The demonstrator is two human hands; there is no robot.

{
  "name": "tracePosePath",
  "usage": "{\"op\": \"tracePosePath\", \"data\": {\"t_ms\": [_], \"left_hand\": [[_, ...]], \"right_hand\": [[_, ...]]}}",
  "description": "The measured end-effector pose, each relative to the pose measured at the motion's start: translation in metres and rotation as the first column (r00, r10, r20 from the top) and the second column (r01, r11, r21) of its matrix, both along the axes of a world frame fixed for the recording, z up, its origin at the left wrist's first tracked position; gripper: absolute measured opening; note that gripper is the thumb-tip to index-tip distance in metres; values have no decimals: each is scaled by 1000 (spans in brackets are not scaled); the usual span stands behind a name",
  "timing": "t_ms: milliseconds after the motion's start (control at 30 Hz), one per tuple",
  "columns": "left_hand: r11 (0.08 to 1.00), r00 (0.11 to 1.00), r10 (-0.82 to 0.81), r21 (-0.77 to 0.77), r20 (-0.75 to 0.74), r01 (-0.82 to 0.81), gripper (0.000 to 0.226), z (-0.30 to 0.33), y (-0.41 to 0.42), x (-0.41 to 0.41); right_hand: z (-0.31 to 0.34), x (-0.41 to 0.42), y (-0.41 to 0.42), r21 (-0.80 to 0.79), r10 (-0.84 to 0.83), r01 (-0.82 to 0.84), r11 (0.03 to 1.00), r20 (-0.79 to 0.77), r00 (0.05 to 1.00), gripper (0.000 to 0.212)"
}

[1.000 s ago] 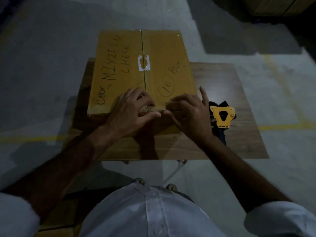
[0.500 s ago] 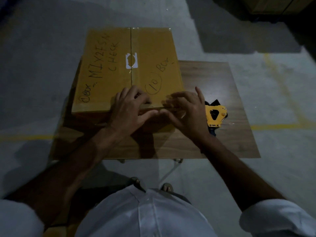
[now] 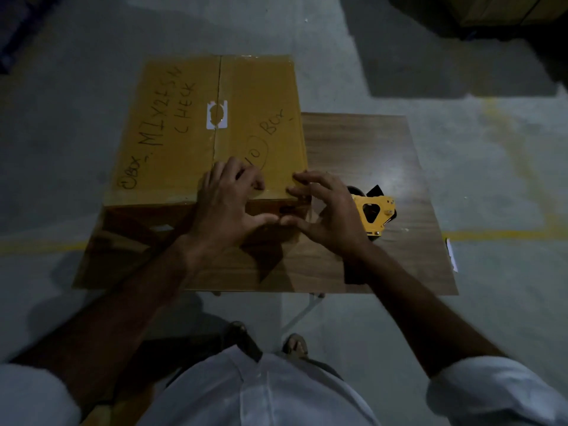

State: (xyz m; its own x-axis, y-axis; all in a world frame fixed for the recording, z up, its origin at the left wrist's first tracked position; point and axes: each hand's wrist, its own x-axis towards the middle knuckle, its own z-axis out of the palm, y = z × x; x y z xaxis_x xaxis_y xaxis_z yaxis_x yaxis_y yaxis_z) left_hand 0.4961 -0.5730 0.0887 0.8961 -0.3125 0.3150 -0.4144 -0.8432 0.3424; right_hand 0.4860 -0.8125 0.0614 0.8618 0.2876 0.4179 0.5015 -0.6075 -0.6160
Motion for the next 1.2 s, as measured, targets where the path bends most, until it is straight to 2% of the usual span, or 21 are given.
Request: {"op": "tracePosePath", "data": {"t_ms": [67, 133, 233, 367, 500, 633, 733, 833, 900, 1000, 1200], "left_hand": [[991, 993, -114, -80, -35, 111, 46, 0, -4, 5], [979, 985, -173, -109, -12, 170, 39, -3, -11, 9], [989, 990, -129, -69, 63, 134, 36, -12, -21, 10], [996, 987, -94, 19, 127, 92, 38, -21, -23, 6], [994, 992, -108, -5, 72, 109, 47, -13, -22, 6], [980, 982, -188, -69, 18, 188, 38, -5, -10, 12], [991, 993, -106, -70, 54, 110, 36, -11, -13, 9], [1000, 999, -19, 6, 35, 19, 54, -12, -24, 2], [999, 1000, -23, 34, 18, 22, 63, -9, -19, -1], [998, 999, -50, -23, 13, 51, 50, -6, 3, -2], [995, 998, 32, -92, 57, -27, 34, -11, 15, -6]], "right_hand": [[9, 6, -13, 47, 48, -45, 998, -69, 996, 41], [13, 13, -21, 32, 54, -52, 998, -66, 996, 33], [6, 19, -24, 15, 49, -49, 999, -5, 999, 27], [-13, 13, -19, 18, 10, -11, 1000, 62, 998, 32], [-12, 8, -14, -9, -6, 7, 1000, 91, 996, 35], [2, 17, -8, -69, -19, 26, 997, 108, 994, 29], [-3, 17, -6, -81, -44, 57, 995, 157, 987, 27], [-6, 10, -4, -125, -47, 65, 990, 141, 989, 34], [-4, 5, -1, -167, -43, 68, 984, 150, 988, 35], [8, 11, 3, -221, -59, 99, 970, 180, 982, 35], [14, 19, 20, -257, 11, 37, 966, 184, 983, 29]]}}
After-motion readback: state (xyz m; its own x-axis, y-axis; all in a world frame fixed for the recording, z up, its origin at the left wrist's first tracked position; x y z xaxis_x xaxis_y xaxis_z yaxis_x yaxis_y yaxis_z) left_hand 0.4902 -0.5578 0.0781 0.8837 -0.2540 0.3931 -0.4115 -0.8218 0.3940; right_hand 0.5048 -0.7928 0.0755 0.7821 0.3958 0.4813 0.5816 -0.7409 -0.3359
